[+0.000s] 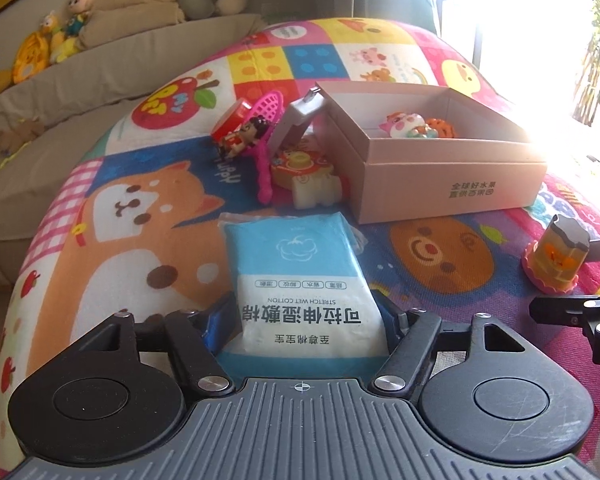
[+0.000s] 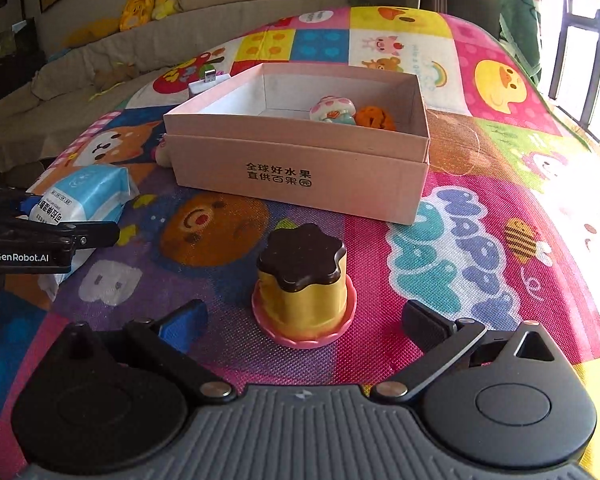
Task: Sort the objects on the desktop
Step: 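Grasp the blue-white wet-wipe pack with the left tool, then lower the wet-wipe pack into the pink box and open the left tool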
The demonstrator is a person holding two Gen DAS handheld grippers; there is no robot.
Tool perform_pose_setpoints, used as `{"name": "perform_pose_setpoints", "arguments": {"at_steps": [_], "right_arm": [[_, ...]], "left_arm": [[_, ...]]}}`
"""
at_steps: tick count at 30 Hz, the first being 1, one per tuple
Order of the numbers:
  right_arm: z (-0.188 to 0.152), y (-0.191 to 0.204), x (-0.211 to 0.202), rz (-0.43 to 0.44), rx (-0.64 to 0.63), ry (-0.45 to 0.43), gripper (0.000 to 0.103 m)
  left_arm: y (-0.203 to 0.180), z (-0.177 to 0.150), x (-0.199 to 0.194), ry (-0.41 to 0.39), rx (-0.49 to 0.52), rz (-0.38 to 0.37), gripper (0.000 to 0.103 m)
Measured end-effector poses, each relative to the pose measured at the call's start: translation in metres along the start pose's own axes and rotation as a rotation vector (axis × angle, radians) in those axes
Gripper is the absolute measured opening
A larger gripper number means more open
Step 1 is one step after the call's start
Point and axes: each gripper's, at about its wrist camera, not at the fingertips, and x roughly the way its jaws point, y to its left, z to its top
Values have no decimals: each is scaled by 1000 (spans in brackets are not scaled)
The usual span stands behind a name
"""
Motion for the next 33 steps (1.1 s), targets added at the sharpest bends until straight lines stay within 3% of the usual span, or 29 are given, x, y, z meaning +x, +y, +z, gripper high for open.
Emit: {"name": "perform_pose_setpoints", "arguments": {"at_steps": [4,6,11,16,21,23,27,28,30,33], "right_arm": [[1,-3,-1,4,15,-12,102],[2,-5,-2,-10,30,-30,92],[5,-6,-4,-28,13,-50,56],[8,-9,-22,-1,13,-70,56],[26,-21,-69,-15,25,-210,56],[31,-24,-83,-33,18,-257,56],[36,-32,-94,-64,15,-291,56],[36,-34,-92,-68,17,-289,56],[35,-37,-86,-74,32,-269,56],[32,-40,-77,-77,54,-240,56]], "left_arm": [[-1,-2,-8,0,16,-11,69],[-3,-2,-12,-4,26,-18,67],[-10,2,-24,-17,43,-46,59],[-23,28,-35,-78,74,-116,54],[-48,81,-41,-236,158,-160,54],[-63,104,-42,-318,228,-199,54],[-100,137,-22,-405,372,-271,59],[-111,140,-11,-417,415,-262,68],[-127,140,8,-406,480,-201,76],[-121,127,28,-340,463,-151,80]]}}
